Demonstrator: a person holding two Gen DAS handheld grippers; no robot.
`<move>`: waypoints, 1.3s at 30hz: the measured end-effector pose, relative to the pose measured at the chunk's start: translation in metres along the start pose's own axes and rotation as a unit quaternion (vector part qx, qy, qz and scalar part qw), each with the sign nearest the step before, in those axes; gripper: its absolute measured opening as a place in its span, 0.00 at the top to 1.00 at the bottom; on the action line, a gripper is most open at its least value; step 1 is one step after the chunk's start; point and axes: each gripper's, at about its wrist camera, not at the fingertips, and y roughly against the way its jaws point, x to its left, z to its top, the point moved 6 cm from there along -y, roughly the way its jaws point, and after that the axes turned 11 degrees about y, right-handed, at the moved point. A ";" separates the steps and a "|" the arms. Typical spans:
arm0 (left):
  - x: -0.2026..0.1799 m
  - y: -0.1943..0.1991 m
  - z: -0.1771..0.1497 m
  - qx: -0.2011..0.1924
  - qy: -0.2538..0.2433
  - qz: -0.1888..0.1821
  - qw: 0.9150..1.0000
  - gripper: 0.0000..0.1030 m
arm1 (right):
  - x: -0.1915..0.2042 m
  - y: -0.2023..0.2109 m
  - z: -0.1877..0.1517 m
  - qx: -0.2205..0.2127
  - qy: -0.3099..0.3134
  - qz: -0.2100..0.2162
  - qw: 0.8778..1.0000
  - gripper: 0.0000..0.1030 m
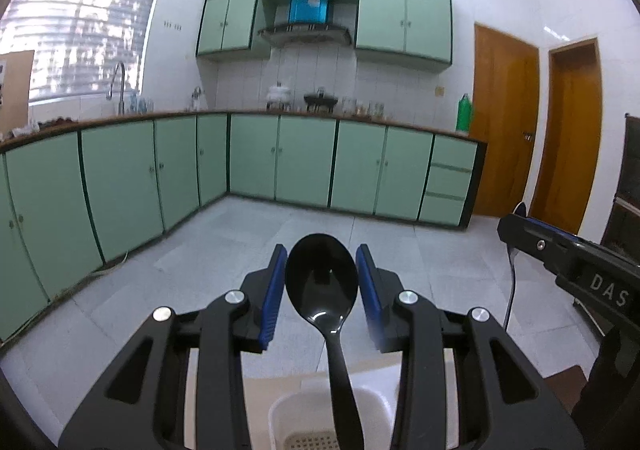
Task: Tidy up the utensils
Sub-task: 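Lift both spoons over the white holder and open both tools to drop them, then withdraw both open tools back toward the chopstick bundle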
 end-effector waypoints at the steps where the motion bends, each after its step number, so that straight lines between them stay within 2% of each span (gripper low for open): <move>1: 0.003 0.000 -0.003 0.003 -0.001 0.002 1.000 0.66 | 0.001 -0.006 -0.008 0.013 0.003 0.007 1.000 0.73; 3: 0.007 0.002 -0.008 0.009 0.000 0.004 1.000 0.65 | 0.005 -0.009 -0.021 0.029 0.006 0.020 0.999 0.72; 5: 0.009 0.010 -0.012 0.007 -0.004 0.001 1.000 0.59 | 0.007 -0.007 -0.027 0.033 0.010 0.018 0.999 0.71; 9: 0.013 0.036 -0.016 0.000 -0.015 -0.004 1.000 0.55 | 0.004 0.011 -0.038 0.034 0.002 0.020 0.999 0.63; 12: 0.018 0.060 -0.024 0.004 -0.011 -0.001 1.000 0.49 | -0.001 0.032 -0.050 0.039 -0.008 0.015 0.999 0.55; 16: 0.032 0.095 -0.049 0.032 0.002 0.006 0.999 0.40 | -0.001 0.067 -0.080 0.056 -0.014 0.010 0.998 0.41; 20: 0.044 0.133 -0.090 0.065 -0.001 0.016 0.998 0.36 | 0.008 0.104 -0.127 0.087 -0.019 0.007 0.996 0.33; 23: 0.055 0.158 -0.128 0.107 -0.003 0.024 0.994 0.34 | 0.016 0.128 -0.169 0.126 -0.028 0.009 0.992 0.32; 27: 0.068 0.189 -0.180 0.171 -0.007 0.040 0.984 0.32 | 0.035 0.157 -0.214 0.167 -0.024 0.008 0.986 0.32; 33: 0.080 0.215 -0.229 0.225 -0.006 0.055 0.973 0.30 | 0.067 0.186 -0.251 0.204 -0.011 0.033 0.978 0.35; 39: 0.086 0.222 -0.251 0.256 -0.001 0.078 0.963 0.30 | 0.088 0.196 -0.268 0.225 0.002 0.047 0.973 0.43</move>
